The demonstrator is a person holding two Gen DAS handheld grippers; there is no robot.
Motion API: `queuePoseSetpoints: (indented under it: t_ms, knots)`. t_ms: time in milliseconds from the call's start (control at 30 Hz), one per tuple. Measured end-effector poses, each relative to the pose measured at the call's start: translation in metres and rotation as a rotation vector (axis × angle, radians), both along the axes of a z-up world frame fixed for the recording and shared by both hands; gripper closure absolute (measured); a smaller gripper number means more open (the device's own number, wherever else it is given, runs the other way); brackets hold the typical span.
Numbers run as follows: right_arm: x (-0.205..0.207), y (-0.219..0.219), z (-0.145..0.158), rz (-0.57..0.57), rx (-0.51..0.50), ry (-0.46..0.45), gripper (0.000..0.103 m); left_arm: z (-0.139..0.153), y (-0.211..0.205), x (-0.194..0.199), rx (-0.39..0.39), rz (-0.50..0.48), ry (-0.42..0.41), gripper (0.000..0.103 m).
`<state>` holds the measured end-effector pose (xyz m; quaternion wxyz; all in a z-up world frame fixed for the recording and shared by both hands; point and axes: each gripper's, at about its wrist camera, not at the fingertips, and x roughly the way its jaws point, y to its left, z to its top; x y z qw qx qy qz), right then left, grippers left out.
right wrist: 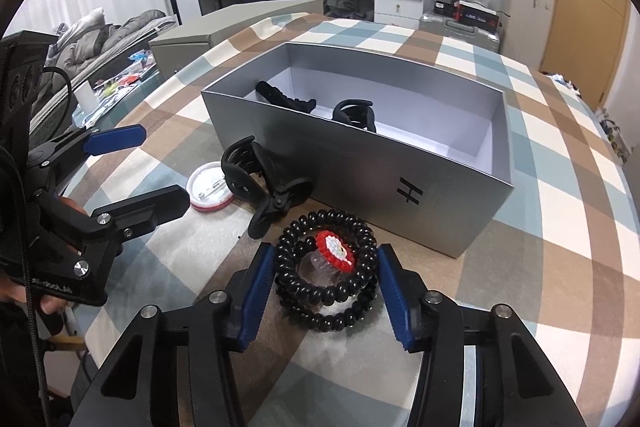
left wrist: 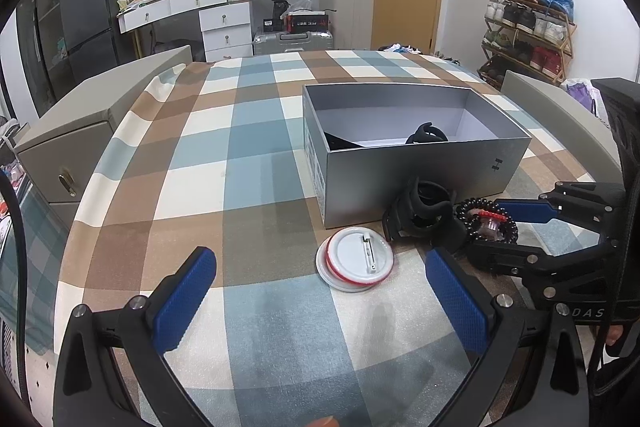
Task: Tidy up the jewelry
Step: 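Close the right tool on the black bead bracelet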
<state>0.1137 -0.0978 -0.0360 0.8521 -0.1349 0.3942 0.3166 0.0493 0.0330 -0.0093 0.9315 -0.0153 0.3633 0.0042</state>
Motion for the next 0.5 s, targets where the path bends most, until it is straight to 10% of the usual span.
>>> queuePoseSetpoints:
  t_ms: [500]
  knots:
    - [-0.0025, -0.0025, 0.0010, 0.010, 0.008, 0.000, 0.052, 0.0001, -0.0007, -0.0004, -0.001, -0.002, 0.000, 0.001]
